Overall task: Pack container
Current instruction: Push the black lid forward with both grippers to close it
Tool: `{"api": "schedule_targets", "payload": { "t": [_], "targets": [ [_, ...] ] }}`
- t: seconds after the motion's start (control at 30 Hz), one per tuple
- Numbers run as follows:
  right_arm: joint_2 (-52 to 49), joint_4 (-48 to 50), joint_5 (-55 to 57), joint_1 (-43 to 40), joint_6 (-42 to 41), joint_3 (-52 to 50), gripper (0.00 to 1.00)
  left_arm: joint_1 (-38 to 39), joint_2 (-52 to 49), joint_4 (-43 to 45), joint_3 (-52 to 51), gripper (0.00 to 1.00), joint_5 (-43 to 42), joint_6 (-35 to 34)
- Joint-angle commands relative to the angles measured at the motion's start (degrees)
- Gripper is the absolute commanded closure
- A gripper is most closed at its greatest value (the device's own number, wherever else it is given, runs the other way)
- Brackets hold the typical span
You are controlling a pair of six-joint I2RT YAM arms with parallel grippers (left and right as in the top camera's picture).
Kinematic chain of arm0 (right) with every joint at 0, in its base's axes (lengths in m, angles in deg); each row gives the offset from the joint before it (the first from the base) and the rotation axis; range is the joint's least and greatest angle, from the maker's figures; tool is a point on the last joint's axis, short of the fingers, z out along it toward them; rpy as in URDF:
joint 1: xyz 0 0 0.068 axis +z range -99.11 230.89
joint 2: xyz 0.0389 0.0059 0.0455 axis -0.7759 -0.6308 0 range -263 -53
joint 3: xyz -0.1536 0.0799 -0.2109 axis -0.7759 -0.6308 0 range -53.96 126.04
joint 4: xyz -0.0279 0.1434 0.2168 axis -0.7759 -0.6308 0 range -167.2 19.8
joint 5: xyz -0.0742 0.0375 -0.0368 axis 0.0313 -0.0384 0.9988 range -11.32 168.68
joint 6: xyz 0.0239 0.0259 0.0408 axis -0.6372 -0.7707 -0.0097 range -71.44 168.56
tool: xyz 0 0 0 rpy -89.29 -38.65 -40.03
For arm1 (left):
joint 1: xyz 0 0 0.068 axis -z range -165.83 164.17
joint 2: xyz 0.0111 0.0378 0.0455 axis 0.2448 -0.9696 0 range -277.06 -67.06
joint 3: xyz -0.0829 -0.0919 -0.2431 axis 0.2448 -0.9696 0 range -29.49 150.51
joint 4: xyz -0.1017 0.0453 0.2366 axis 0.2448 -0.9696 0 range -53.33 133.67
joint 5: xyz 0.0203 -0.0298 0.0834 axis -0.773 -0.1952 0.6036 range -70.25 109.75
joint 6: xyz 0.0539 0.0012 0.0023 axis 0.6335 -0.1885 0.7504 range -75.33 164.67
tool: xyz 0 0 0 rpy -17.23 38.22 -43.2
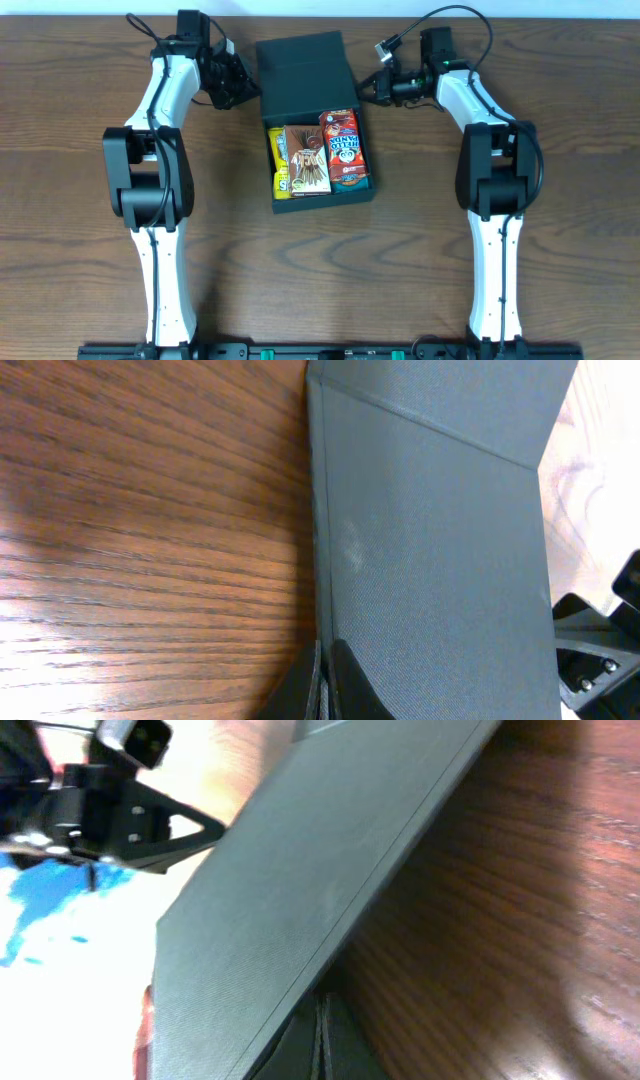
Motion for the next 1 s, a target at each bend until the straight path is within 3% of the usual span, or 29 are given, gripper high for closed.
{"api": "schedule_targets", "payload": {
  "t": [0.0,0.13,0.43,0.53,0.97],
  "targets": [
    [-0.63,0.59,-7.39,-0.48,0.02,-0.04,0.98,-0.83,-1.22,1.05,0.22,0.94,-2.38,-0.04],
    [-0.63,0.76,-7.54,-0.52,0.02,-0.04,0.98,-2.14,-0.76,5.57,0.5,0.94,-8.66,-0.11],
    [-0.63,0.98,-7.08,-0.42,0.02,-0.04,0.99,-5.81,-0.09,3.72,0.66,0.94,-8.13,-1.18],
    [-0.63,1.16,-7.08,-0.42,0.02,-0.04,0.98,-6.32,-0.09,0.28,0.63,0.94,-4.31,-3.76],
    [-0.63,5.64,-15.91,0.7,0.04,-0.04,0.98,-0.28,-0.15,2.16,0.63,0.94,-2.1,-4.39]
  ]
}}
